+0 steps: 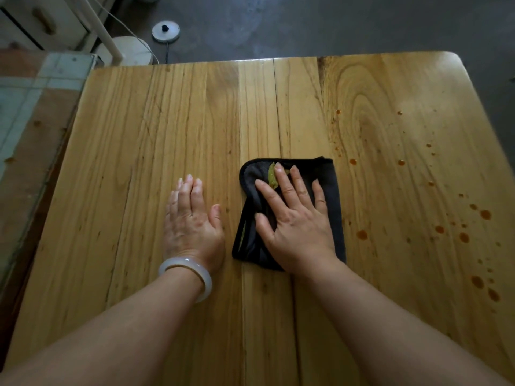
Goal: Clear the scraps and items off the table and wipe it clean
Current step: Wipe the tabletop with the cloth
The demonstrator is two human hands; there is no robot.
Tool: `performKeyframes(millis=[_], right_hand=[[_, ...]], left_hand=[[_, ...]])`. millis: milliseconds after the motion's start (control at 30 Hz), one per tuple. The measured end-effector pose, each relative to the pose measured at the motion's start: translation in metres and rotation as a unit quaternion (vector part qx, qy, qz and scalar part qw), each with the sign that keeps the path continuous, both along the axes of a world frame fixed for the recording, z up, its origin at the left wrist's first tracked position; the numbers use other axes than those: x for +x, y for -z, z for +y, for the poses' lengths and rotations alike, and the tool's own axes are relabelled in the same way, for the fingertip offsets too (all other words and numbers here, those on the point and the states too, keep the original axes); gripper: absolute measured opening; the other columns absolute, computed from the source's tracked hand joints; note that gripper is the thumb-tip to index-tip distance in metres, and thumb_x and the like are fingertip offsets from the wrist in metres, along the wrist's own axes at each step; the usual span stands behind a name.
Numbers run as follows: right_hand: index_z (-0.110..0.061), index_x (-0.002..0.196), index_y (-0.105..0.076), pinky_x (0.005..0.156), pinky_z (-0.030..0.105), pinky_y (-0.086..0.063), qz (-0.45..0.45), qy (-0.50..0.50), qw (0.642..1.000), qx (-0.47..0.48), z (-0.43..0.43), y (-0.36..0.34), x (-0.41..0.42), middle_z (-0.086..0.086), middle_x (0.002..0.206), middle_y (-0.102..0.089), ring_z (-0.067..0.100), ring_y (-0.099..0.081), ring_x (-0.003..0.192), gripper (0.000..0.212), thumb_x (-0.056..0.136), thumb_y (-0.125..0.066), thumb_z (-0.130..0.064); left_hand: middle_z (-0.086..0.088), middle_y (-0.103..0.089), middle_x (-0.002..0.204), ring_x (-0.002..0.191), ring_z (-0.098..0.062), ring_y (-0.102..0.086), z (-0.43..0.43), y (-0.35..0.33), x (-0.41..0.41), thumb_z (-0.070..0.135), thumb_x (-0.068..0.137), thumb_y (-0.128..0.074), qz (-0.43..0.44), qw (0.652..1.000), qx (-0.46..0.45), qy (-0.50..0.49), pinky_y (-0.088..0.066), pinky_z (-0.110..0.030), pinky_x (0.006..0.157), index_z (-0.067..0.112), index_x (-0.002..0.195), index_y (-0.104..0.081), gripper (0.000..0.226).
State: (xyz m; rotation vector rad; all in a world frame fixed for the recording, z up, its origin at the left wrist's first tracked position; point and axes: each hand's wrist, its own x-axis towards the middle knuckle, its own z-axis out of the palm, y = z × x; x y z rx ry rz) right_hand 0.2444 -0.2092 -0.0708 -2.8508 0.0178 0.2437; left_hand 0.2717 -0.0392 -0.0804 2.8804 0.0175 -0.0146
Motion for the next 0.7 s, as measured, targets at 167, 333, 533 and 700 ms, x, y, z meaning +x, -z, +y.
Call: performKeyframes(millis=[167,333,533,700], right_hand=[[-0.044,0.155,-0.006,0.121,0.046,0.012,0.009,0.027,0.999,-0.018,-0.025,-0.001,0.051,-0.008,0.164,0.016,0.012,0.022,0.149,0.061,0.098,-0.022,-0.058],[-0.044,0.156,-0.008,0.122,0.047,0.009,0.004,0.054,0.998,-0.026,-0.048,0.003,0.09,-0.007,0.165,0.014,0.013,0.018,0.15,0.061,0.098,-0.022,-0.057],[-0.042,0.156,-0.008,0.122,0.046,0.01,0.002,0.076,0.997,-0.027,-0.064,0.003,0.119,-0.006,0.165,0.013,0.014,0.018,0.151,0.06,0.1,-0.023,-0.055],[-0.04,0.157,-0.007,0.122,0.045,0.011,0.007,0.075,0.997,-0.032,-0.064,0.001,0.122,-0.005,0.166,0.013,0.015,0.017,0.151,0.059,0.102,-0.022,-0.052]], left_hand=[[-0.003,-0.013,0.157,0.145,-0.016,-0.005,0.001,-0.001,0.0,0.036,0.096,-0.028,0.01,1.0,0.013,0.001,-0.001,-0.032,0.118,0.012,0.148,-0.021,0.058],[-0.003,-0.014,0.156,0.145,-0.017,-0.006,0.001,-0.001,0.001,0.037,0.096,-0.026,0.011,1.0,0.005,0.0,-0.002,-0.032,0.117,0.012,0.147,-0.022,0.057],[-0.003,-0.015,0.156,0.144,-0.016,-0.005,0.002,0.004,0.003,0.046,0.091,-0.012,0.009,1.0,0.021,0.003,0.0,-0.031,0.117,0.013,0.147,-0.022,0.066],[-0.003,-0.011,0.157,0.145,-0.016,-0.002,0.001,0.001,0.001,0.039,0.096,-0.022,0.018,1.0,0.017,0.002,0.002,-0.031,0.117,0.013,0.148,-0.019,0.059]])
